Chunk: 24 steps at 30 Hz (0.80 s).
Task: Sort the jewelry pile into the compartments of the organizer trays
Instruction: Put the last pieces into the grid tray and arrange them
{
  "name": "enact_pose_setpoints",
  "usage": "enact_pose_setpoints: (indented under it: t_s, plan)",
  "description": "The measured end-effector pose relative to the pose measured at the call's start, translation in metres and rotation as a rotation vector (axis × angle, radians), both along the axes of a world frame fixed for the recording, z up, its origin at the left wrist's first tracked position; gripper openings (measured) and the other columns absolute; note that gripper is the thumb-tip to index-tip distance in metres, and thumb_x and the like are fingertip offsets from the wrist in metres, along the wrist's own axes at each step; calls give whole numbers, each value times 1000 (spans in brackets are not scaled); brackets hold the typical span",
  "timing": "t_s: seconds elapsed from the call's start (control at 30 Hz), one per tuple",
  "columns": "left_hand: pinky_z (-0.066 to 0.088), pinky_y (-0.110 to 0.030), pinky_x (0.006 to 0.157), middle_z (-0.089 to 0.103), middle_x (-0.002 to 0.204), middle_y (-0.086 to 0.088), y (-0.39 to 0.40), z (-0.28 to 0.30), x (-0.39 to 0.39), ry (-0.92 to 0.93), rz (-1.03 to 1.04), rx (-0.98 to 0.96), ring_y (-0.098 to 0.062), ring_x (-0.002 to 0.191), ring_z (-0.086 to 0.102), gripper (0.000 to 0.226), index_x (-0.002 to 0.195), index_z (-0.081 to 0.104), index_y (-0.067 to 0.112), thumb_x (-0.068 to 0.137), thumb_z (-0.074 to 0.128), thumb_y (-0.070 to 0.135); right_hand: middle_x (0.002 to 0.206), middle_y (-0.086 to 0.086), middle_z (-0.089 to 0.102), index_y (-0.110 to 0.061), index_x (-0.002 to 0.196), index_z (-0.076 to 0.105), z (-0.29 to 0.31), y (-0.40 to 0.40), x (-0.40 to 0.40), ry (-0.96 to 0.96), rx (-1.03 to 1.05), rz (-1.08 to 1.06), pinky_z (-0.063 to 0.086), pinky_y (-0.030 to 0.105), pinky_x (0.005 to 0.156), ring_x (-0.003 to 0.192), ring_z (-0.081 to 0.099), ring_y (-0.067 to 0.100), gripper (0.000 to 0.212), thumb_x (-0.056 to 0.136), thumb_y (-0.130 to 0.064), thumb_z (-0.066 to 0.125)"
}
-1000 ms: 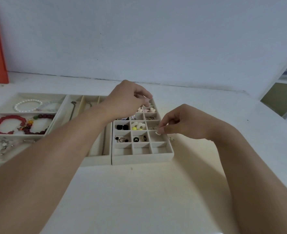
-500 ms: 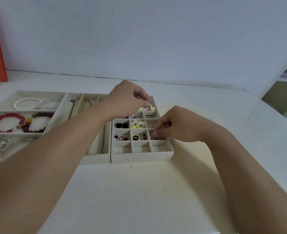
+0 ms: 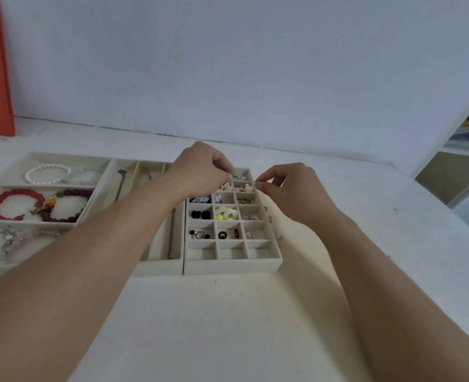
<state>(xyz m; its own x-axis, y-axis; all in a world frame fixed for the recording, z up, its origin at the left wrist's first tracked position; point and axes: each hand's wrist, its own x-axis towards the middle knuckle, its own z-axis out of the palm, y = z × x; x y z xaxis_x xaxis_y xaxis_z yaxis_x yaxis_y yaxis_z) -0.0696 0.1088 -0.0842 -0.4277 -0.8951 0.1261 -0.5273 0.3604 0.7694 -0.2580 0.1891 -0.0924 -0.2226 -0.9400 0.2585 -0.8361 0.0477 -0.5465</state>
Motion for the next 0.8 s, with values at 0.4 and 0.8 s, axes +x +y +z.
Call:
enact_pose_setpoints:
  t_s: [0.4, 0.8]
  plan:
    - [47, -24, 83, 71, 100, 7, -3, 9, 11, -25, 13, 25, -11, 96, 64, 15, 88, 73, 27, 88, 71, 13, 95, -3, 66, -34, 99, 74, 19, -63, 30, 671, 273, 45, 42, 31, 69, 89, 63, 22, 14, 90, -40, 65]
    - [49, -25, 82, 71, 101, 7, -3, 10, 14, -68, 18, 36, -13, 96, 65, 27, 77, 69, 33, 88, 67, 8, 77, -2, 57, -21, 94, 64, 18, -73, 42, 900, 375, 21, 35, 28, 56, 65, 52, 15, 7, 91, -24, 58]
